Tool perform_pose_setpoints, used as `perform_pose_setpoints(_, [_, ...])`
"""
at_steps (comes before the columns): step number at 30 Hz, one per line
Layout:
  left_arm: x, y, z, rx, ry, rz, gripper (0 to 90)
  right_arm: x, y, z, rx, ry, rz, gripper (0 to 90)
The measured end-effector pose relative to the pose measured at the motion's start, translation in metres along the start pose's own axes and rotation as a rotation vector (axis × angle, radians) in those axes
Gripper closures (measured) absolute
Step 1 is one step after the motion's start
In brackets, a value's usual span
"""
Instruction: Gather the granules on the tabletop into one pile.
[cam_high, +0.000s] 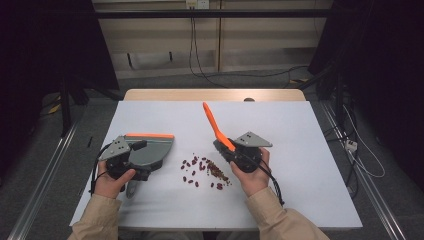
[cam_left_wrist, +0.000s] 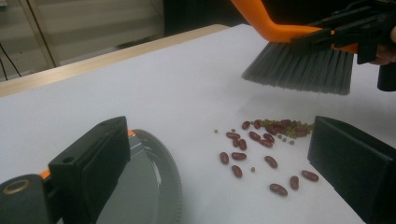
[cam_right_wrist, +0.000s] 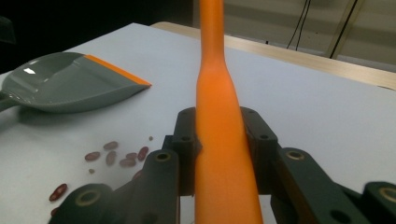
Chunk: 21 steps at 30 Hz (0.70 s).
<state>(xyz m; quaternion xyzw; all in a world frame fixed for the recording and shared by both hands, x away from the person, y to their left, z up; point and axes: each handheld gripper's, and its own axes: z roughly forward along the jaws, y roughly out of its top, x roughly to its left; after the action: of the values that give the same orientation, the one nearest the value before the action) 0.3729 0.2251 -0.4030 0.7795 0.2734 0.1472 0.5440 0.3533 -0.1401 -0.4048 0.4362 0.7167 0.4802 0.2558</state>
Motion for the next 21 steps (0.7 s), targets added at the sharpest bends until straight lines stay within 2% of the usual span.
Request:
perform_pose_setpoints(3, [-0.001, -0.001, 0.000, -0.001, -0.002, -0.003, 5.8, 0.002, 0.001, 0.000, -0.001, 0.017, 0.004, 71.1])
perform_pose_setpoints(6, [0.000, 0.000, -0.002, -0.009, 0.001, -0.005, 5.8, 0.005, 0.001, 0.001, -0.005, 0.048, 0.031, 71.1])
perform_pose_setpoints(21, [0.001, -0.002, -0.004, -0.011, 0.005, -0.017, 5.8, 0.036, 0.001, 0.013, 0.016, 0.206, 0.058, 71.1])
